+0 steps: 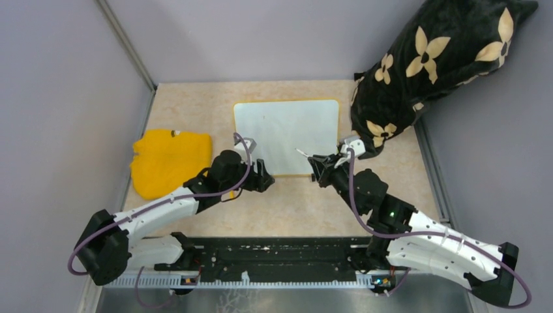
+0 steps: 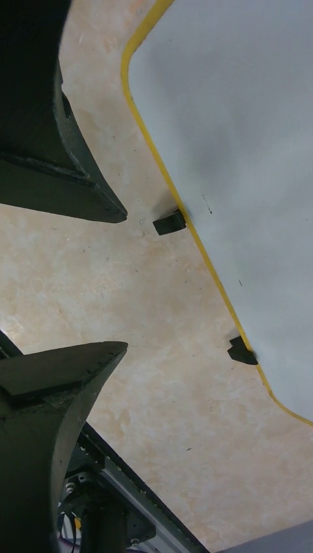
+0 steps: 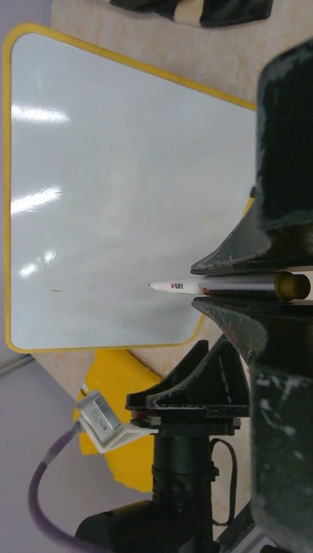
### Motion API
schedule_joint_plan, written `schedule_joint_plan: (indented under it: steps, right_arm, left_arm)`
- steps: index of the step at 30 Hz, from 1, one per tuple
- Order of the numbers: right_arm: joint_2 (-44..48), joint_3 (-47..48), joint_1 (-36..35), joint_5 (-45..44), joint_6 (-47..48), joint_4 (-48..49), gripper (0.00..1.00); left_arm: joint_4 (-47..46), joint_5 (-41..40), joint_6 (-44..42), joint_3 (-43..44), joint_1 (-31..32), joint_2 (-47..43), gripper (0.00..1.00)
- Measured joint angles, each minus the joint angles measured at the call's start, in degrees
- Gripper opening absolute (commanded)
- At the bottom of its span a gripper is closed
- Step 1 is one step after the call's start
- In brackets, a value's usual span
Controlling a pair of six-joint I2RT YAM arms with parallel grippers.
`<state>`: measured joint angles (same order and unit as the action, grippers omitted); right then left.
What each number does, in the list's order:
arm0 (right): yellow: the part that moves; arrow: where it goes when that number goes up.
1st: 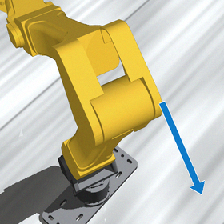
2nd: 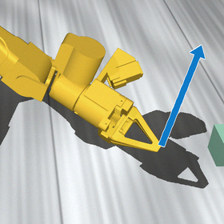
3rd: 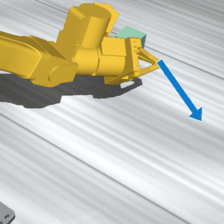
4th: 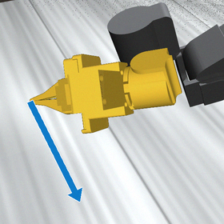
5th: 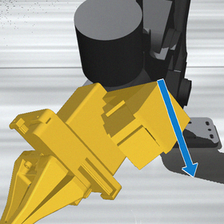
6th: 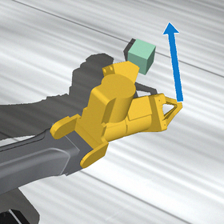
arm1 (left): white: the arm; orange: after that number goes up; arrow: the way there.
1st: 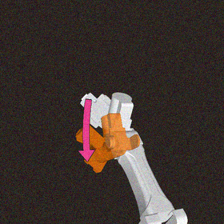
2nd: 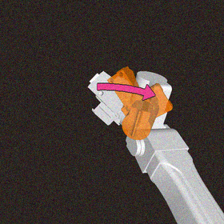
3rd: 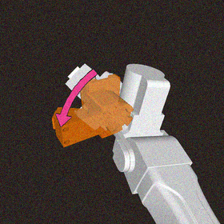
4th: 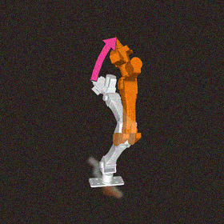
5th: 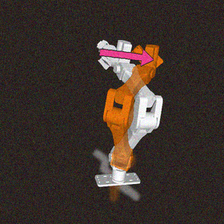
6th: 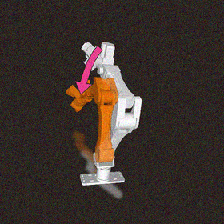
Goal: Write a sentence on the whiteboard
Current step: Adjust the whiteboard stand at the center of the board.
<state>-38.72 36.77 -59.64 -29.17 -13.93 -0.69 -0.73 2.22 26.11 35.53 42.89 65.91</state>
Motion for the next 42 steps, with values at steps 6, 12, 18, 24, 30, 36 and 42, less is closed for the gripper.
schedule_joint_plan:
  steps: [6,12,18,24,30,36,42]
  right_arm:
    - [3.6,-0.7,0.0,-0.1,-0.7,0.3,0.0]
    - [5.3,-1.1,0.0,-0.1,-2.4,-1.2,0.0]
    - [6.9,-1.1,0.0,-0.1,-3.1,-3.6,0.0]
    - [8.4,-1.0,0.0,-0.1,-3.3,-5.0,0.0]
    - [8.4,-0.6,0.0,-0.2,-3.3,-6.4,0.0]
    - [8.9,-0.1,0.0,-0.3,-3.3,-7.1,0.0]
    - [9.5,0.0,0.0,-0.3,-3.5,-7.7,0.0]
  left_arm:
    - [-2.1,-6.8,3.1,-1.0,2.4,4.6,0.62]
    - [-4.1,-13.0,5.7,-1.2,5.2,10.7,0.57]
    - [-5.5,-16.5,6.9,-0.5,6.0,16.1,0.5]
    - [-6.4,-17.7,7.4,2.2,6.3,20.8,0.47]
    - [-7.5,-18.1,7.5,4.5,7.0,23.4,0.42]
    - [-7.4,-19.7,7.5,5.8,7.5,25.6,0.37]
    - [-7.4,-21.0,7.5,6.0,7.8,26.5,0.31]
